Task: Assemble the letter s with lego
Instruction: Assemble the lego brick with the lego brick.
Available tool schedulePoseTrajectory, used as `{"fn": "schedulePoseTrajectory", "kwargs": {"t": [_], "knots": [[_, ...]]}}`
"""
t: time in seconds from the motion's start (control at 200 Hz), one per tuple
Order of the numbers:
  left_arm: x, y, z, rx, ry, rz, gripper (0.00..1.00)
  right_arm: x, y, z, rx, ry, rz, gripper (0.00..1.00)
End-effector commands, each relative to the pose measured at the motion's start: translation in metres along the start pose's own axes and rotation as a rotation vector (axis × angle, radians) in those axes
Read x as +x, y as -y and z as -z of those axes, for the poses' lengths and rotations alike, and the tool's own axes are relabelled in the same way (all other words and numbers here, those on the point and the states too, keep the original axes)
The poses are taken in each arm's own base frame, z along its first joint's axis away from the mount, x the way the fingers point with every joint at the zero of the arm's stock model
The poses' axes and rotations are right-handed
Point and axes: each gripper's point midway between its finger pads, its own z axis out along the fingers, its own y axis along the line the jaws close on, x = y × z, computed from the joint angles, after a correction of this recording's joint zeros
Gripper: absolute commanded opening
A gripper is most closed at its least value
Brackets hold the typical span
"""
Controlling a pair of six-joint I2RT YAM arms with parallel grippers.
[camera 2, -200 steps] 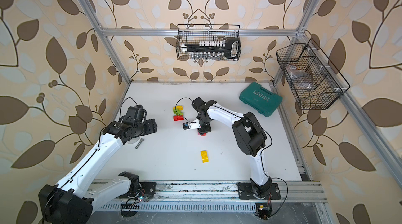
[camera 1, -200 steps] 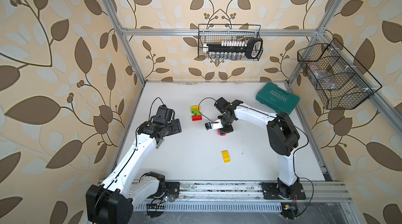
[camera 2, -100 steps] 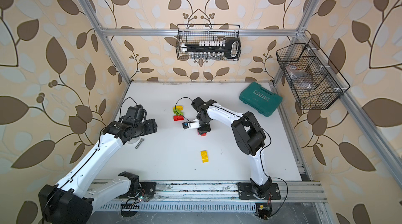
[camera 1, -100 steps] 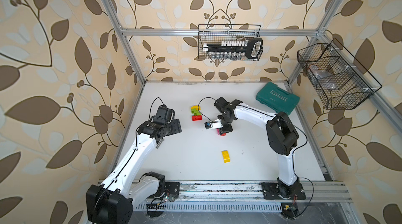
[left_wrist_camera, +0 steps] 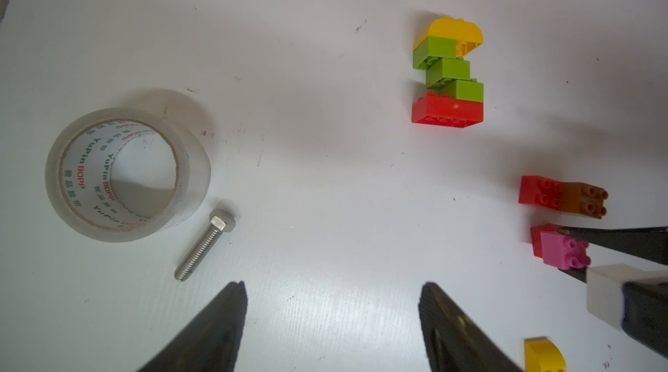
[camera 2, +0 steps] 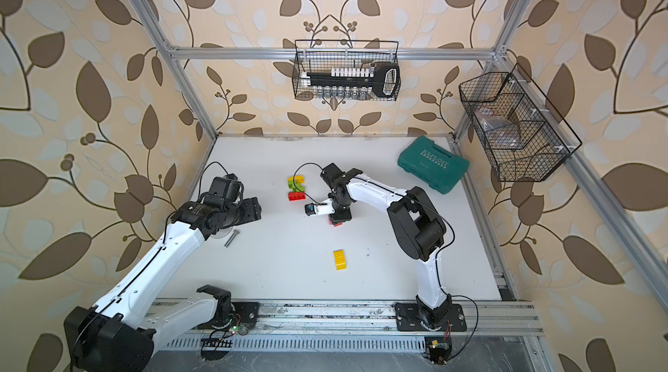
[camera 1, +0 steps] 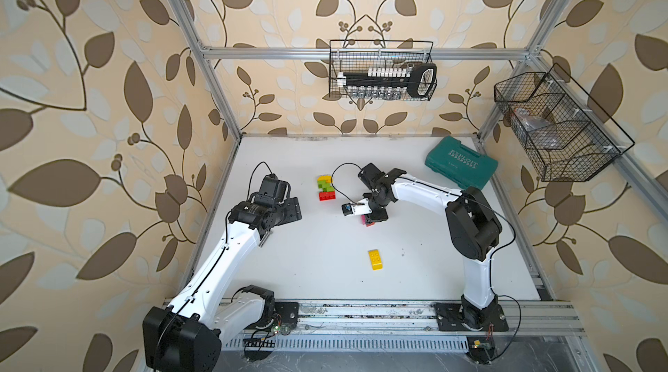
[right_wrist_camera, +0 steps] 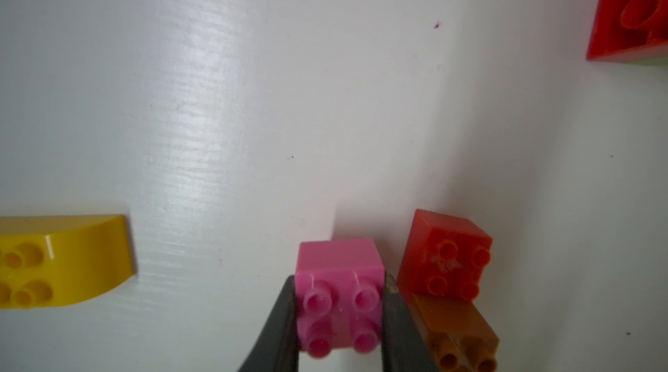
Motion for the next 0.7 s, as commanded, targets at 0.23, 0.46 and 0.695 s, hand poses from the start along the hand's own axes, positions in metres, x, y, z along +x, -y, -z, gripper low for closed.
{"fn": "schedulePoseTrajectory", "kwargs": {"t": [0.23,0.46,0.695], "knots": [[0.0,-0.007,0.001,-0.026,0.003,-0.01,0.78,0.008,-0.017,-0.017,-0.061,-0.057,0.017,0.08],[0.0,-0.007,0.001,-0.026,0.006,-0.01,0.78,0.01,-0.031,-0.033,-0.089,-0.103,0.02,0.07],[-0.001,-0.007,0.001,-0.027,0.005,-0.012,0.78,0.014,-0.036,-0.04,-0.1,-0.113,-0.004,0.07]]}}
